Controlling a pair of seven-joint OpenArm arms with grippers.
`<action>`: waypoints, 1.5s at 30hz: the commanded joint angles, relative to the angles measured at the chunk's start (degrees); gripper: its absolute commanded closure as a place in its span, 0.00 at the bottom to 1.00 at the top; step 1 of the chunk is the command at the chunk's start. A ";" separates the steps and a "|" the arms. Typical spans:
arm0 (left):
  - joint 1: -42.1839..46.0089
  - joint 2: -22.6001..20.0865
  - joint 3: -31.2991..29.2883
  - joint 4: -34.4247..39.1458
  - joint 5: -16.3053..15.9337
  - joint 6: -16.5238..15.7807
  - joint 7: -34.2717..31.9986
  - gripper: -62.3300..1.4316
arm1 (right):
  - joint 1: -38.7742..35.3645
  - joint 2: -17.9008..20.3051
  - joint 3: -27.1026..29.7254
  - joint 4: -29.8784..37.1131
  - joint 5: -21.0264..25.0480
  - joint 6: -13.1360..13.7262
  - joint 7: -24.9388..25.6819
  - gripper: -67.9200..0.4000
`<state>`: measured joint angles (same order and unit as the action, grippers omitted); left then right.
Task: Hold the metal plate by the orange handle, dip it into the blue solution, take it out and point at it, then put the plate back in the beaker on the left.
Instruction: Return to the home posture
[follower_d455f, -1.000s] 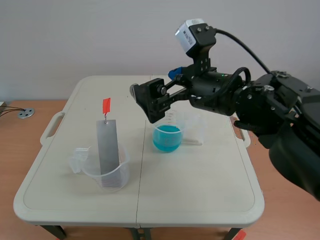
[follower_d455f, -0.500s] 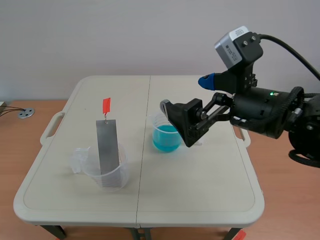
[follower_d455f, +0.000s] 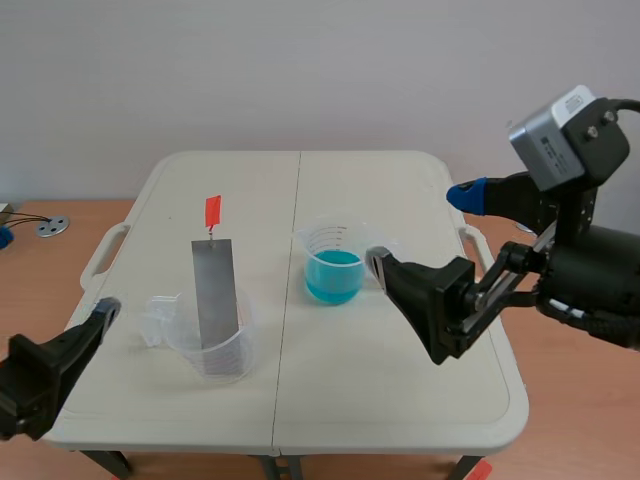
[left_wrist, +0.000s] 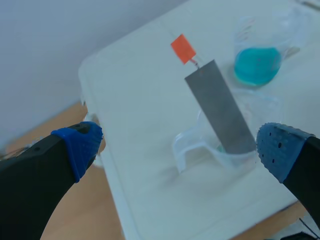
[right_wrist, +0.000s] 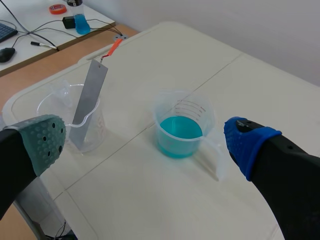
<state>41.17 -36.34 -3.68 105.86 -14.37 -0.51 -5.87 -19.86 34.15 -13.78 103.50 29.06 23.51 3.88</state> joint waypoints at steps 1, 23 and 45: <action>-1.88 0.28 1.31 0.44 0.00 0.09 -0.87 0.00 | -1.31 0.63 1.46 1.99 -0.48 0.00 1.62 0.02; -14.51 0.31 11.61 0.22 0.02 -0.39 -2.01 0.00 | -9.64 0.57 6.75 4.81 -2.10 -0.17 4.83 0.02; -14.27 0.28 11.61 0.85 0.07 -0.33 -2.32 0.00 | -9.66 0.57 6.75 4.81 -2.10 -0.17 3.37 0.02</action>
<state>26.20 -36.34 8.19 105.75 -14.35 -1.15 -7.16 -30.35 34.13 -7.57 107.24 26.35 23.49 6.39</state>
